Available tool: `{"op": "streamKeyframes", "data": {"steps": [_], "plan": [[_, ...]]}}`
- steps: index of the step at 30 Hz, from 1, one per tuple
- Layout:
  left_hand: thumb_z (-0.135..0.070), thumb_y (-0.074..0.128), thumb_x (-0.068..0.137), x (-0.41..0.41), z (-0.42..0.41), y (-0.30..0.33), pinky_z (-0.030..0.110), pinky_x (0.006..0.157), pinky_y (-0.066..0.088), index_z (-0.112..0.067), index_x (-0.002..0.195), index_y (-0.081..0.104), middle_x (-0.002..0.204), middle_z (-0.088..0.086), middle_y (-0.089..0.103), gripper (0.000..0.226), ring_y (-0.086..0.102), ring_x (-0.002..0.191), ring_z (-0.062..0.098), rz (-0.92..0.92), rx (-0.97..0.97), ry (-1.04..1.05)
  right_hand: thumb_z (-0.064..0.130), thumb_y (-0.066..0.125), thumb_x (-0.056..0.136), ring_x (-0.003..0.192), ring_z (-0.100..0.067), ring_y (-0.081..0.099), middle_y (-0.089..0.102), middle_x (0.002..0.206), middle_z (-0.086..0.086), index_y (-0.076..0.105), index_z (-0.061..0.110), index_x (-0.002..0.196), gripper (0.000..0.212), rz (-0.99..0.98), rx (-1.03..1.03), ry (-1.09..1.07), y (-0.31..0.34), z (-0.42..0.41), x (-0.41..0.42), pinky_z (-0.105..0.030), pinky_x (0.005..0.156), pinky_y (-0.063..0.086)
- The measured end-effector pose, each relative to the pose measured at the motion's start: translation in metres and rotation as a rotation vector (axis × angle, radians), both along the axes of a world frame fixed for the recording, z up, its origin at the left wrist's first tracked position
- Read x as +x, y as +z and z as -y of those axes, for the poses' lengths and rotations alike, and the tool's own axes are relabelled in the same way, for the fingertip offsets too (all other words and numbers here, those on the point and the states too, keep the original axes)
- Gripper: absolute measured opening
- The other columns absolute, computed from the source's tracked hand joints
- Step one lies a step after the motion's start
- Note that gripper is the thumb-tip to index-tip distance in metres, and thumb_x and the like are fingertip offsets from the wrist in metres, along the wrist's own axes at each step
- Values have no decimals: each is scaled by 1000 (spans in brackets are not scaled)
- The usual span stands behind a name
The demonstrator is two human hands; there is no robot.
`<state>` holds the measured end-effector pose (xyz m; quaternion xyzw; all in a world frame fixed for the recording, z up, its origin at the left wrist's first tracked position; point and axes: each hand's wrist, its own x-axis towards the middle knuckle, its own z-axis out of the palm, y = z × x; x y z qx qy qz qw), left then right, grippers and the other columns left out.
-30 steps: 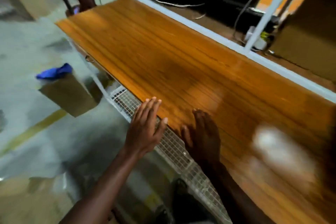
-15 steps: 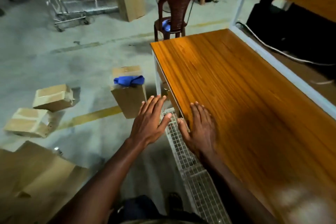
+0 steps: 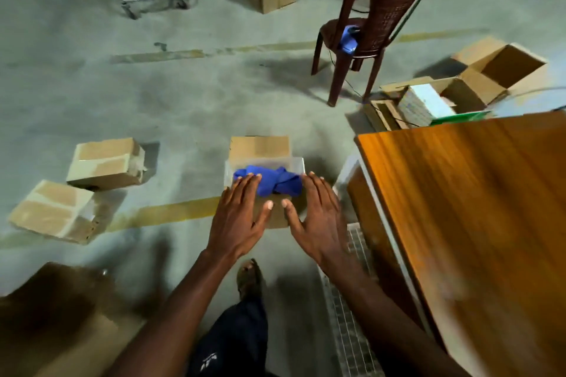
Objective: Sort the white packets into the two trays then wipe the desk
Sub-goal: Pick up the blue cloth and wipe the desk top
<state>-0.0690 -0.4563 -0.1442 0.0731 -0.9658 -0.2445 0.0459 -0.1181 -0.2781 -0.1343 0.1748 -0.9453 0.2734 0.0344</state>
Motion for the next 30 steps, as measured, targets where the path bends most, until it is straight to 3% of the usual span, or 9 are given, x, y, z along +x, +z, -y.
{"op": "streamKeyframes", "data": {"steps": [4,10,15,20,25,30], "plan": [[-55,30,98,-71,59,-32,43,118,29,-13,150,36,155,9,39,68,34,144,27,24,-18,-20,58,44,97,134,-30,50,56,143,-11,50,10,144,67,51,5,11,-62,58,-74,-46,112,43],[-55,27,97,-160,122,-94,46,119,25,-16,152,31,158,8,34,67,28,147,26,117,4,-20,63,44,97,138,-26,47,53,148,-7,46,18,143,65,314,170,61,-147,123,-159,-45,114,37],[-56,27,97,-172,156,-141,47,120,21,-15,153,29,158,8,34,69,27,148,29,180,39,33,82,42,84,132,-32,50,56,140,-9,49,21,136,81,475,266,1,-203,145,-195,-49,107,43],[-56,28,98,-162,180,-180,47,119,21,-14,154,29,158,10,34,70,28,147,31,224,29,50,91,53,64,135,-38,40,44,145,-11,39,37,142,96,683,345,16,-244,157,-221,-61,108,36],[-58,27,97,-157,187,-196,47,120,20,-15,155,26,160,9,31,72,25,148,29,274,71,84,84,63,69,117,-33,51,55,127,-11,56,34,128,78,680,369,19,-262,157,-240,-49,101,44],[-59,27,97,-162,185,-177,47,121,20,-18,155,22,160,7,29,71,23,149,28,268,96,81,70,66,82,90,-18,59,67,99,0,66,22,108,55,711,220,79,-229,153,-247,-34,82,44]]}}
